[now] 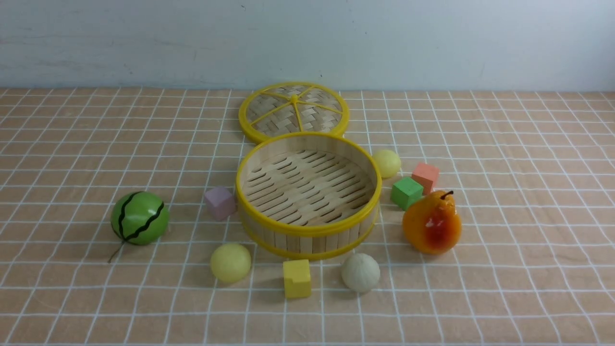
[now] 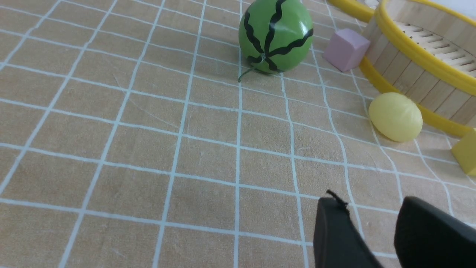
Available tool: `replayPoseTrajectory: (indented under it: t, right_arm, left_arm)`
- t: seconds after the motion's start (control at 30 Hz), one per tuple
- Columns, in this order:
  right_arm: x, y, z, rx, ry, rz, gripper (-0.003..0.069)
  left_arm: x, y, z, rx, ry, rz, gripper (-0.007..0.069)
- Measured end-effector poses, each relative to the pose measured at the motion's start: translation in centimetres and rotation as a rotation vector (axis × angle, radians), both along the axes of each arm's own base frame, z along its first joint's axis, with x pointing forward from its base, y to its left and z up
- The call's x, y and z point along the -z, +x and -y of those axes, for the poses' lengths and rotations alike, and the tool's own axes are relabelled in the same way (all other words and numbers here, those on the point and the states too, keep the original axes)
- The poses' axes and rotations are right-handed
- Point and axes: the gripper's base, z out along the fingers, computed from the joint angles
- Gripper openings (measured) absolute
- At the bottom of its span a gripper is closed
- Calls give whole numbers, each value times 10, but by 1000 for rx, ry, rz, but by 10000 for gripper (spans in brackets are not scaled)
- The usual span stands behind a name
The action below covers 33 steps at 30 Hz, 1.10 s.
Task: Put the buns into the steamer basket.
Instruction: Use the left arm to grab a steamed stuffed bun
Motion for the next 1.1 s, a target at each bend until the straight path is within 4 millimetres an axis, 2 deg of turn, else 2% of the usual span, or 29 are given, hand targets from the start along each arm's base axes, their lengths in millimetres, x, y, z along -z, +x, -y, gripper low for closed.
replayPoseTrajectory:
  t: [0.13,0.2,0.37,0.47,0.57,0.67,0.73,0.77,0.87,0.97,1.0,1.03,1.1]
  right_arm:
    - [0,0,0,0,0,0,239]
    - [0,0,0,0,0,0,239]
    - [0,0,0,0,0,0,239]
    - [0,0,0,0,0,0,239]
    - [0,0,0,0,0,0,239]
    - [0,0,0,0,0,0,239]
    - [0,0,0,0,0,0,239]
    - [0,0,0,0,0,0,239]
    - [0,0,0,0,0,0,239]
    - [0,0,0,0,0,0,239]
    - [0,0,0,0,0,0,239]
    - [0,0,0,0,0,0,239]
    - [0,0,0,0,0,0,239]
  left_arm:
    - [-1,0,0,-1,-3,10,237]
    - [-4,1,1,-8,-60,41,237]
    - [-18,3,4,-72,-564,133,237]
    - [-26,4,1,-107,-739,194,236]
    - [-32,4,0,-115,-808,222,202]
    - [-62,-4,9,4,-718,200,83]
    - [-79,-8,15,77,-605,148,15]
    - [-95,-8,18,119,-504,101,-13]
    - [-114,7,24,164,-335,-124,-13]
    - [-129,43,25,180,-161,-455,-13]
    - [-130,50,24,176,-142,-484,-13]
    - [-129,71,23,172,-78,-610,-13]
    - [-125,100,23,178,-18,-730,-13]
